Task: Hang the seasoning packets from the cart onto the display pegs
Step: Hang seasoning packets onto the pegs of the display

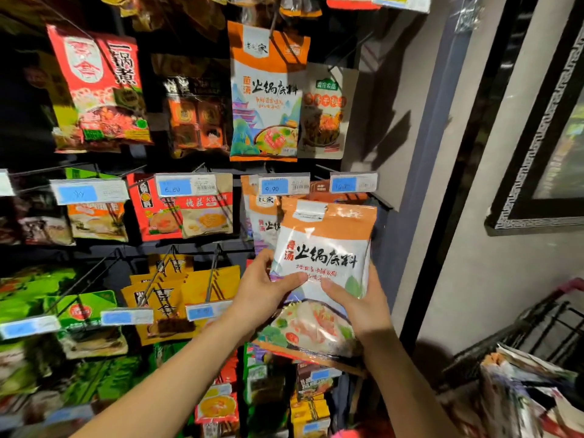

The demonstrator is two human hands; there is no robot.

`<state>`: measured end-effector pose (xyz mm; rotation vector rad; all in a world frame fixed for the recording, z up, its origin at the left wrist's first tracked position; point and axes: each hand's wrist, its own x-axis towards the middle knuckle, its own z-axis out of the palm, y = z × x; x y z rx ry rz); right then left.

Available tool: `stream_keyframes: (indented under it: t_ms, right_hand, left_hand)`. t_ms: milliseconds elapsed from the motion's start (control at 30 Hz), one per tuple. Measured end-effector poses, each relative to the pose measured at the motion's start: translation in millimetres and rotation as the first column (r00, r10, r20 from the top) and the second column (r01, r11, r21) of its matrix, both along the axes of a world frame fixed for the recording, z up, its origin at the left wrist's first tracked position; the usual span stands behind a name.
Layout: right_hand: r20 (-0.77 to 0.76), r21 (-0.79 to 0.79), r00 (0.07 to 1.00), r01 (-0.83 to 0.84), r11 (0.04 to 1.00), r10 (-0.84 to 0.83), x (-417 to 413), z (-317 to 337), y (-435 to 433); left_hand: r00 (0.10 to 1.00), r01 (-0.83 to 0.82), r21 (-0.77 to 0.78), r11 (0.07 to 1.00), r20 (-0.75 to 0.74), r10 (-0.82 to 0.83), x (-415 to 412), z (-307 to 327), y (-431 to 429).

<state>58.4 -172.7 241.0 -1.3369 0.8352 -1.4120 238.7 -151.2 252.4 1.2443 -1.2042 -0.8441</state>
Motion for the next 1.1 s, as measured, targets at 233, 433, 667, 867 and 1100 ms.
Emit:
stream_keyframes:
  t_ms: [233,433,667,867,1100]
  right_hand:
    - [-0.026,-0.008,0.999,0.046,0.999,-0.046,-7.9,-13.3,-5.8]
    - [-0.056,-0.018,0.994,0.093,0.996,-0.093,-29.5,-26.7,-11.5]
    - [-0.038,-0.016,0.994,0.100,0.995,-0.100,-51.5,-26.4,-10.5]
    - [-0.035,0.007,0.989,0.143,0.990,-0.143,-56.0,-23.6,-15.5]
    - [-0.037,0.020,0.988,0.148,0.989,-0.147,-62.6,-20.8,-16.6]
  left_hand:
    - [0.960,-0.003,0.049,0.999,-0.281,0.017,17.0,-6.1,-5.9]
    - [0.945,0.024,0.164,0.986,-0.325,0.031,34.8,-5.9,-8.7]
    - [0.954,-0.064,0.157,0.986,-0.279,0.106,42.7,9.5,-18.0]
    - [0.964,-0.039,0.171,0.984,-0.254,0.082,40.4,16.3,-22.5]
    - [0.966,-0.087,0.170,0.982,-0.228,0.125,43.3,21.3,-27.7]
